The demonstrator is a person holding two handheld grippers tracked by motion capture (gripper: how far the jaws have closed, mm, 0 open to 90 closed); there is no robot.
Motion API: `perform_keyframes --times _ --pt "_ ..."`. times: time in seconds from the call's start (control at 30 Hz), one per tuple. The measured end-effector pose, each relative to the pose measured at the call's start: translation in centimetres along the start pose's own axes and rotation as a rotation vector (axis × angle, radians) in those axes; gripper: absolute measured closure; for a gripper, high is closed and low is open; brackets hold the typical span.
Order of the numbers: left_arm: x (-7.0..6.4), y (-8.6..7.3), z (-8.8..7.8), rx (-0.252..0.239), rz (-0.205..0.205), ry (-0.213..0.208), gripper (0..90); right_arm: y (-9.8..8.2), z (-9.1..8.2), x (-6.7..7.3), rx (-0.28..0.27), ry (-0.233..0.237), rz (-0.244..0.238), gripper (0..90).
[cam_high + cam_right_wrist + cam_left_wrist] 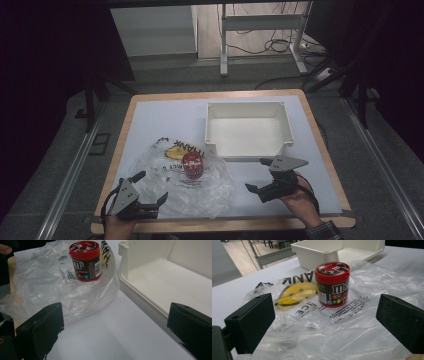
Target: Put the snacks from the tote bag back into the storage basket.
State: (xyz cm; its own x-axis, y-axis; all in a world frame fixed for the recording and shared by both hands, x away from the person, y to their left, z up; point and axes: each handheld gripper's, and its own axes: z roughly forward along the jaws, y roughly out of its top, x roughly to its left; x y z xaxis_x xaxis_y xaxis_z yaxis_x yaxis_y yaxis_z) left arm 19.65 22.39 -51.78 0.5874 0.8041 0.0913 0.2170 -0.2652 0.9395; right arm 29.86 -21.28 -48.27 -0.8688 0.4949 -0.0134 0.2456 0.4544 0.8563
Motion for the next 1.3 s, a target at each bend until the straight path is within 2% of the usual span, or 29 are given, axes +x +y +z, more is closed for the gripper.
perform_keyframes --times 0.13,0.37,0.53,1.3 --pt "0.0 0.0 0.0 0.001 0.001 0.0 2.0 0.2 0.2 0.0 0.009 0.012 0.004 1.2" --pt "0.0 0.0 0.0 0.002 0.002 0.002 2.1 0.5 1.0 -0.1 0.009 0.07 0.021 1.2" --pt "0.0 0.0 0.0 0.002 0.002 0.002 2.1 0.7 1.4 0.0 0.01 0.085 0.027 1.2" --pt "0.0 0.0 0.0 0.002 0.004 0.002 2.1 1.6 2.7 0.8 0.008 0.089 0.011 1.2"
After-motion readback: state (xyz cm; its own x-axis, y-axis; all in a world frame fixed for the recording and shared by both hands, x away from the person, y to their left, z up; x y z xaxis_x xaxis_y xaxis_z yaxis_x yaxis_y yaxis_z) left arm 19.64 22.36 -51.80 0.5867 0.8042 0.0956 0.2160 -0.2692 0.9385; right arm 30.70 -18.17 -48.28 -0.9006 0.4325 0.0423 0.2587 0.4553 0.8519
